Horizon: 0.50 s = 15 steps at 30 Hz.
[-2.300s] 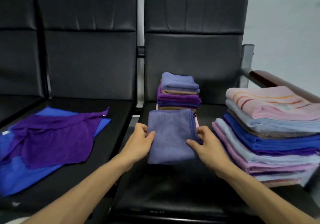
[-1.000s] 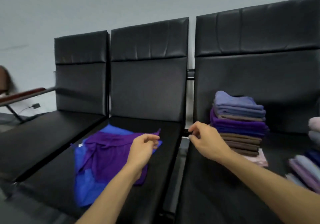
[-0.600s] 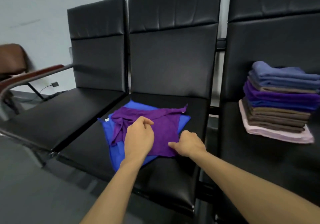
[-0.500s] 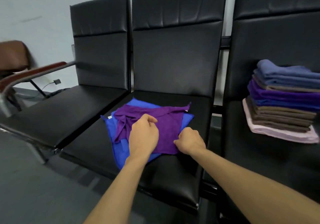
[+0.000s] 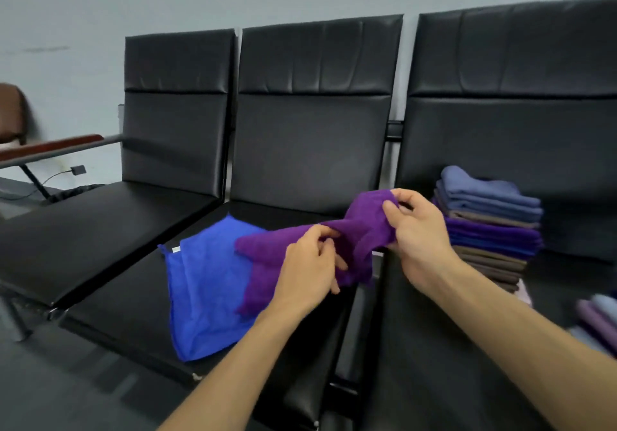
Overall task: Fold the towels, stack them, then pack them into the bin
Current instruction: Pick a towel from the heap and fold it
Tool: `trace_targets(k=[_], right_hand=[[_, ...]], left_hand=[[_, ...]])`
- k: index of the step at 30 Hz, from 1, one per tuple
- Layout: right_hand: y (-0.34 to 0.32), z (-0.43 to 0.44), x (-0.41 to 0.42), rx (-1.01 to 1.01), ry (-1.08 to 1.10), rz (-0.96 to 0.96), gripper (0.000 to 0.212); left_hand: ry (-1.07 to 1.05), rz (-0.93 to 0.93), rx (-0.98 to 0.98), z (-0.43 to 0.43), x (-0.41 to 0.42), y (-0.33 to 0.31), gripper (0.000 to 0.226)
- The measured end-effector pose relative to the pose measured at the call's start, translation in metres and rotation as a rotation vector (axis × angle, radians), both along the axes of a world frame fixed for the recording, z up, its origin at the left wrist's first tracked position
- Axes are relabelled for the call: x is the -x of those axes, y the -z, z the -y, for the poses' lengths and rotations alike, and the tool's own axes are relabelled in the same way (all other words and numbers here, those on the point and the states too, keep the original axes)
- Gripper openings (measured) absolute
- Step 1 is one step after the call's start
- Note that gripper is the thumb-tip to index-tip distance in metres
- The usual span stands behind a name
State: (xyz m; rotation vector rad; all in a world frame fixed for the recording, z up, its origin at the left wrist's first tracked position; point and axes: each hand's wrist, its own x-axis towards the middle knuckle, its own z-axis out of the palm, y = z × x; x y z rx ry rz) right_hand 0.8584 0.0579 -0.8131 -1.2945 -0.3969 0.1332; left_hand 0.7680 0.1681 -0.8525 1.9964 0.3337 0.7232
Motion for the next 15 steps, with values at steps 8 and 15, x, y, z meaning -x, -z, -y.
trace_targets(k=[8,15], right_hand=[[0.014,0.157,-0.005,0.417,-0.275,0.003,0.029],[0.03,0.221,-0.017,0.325,-0.259,0.044,0.03]], left_hand=[[0.431,-0.063,-0.055,0.094,-0.037,-0.006,0.041],[0.865,-0.342,-0.058,0.154,-0.065,0.006,0.055]])
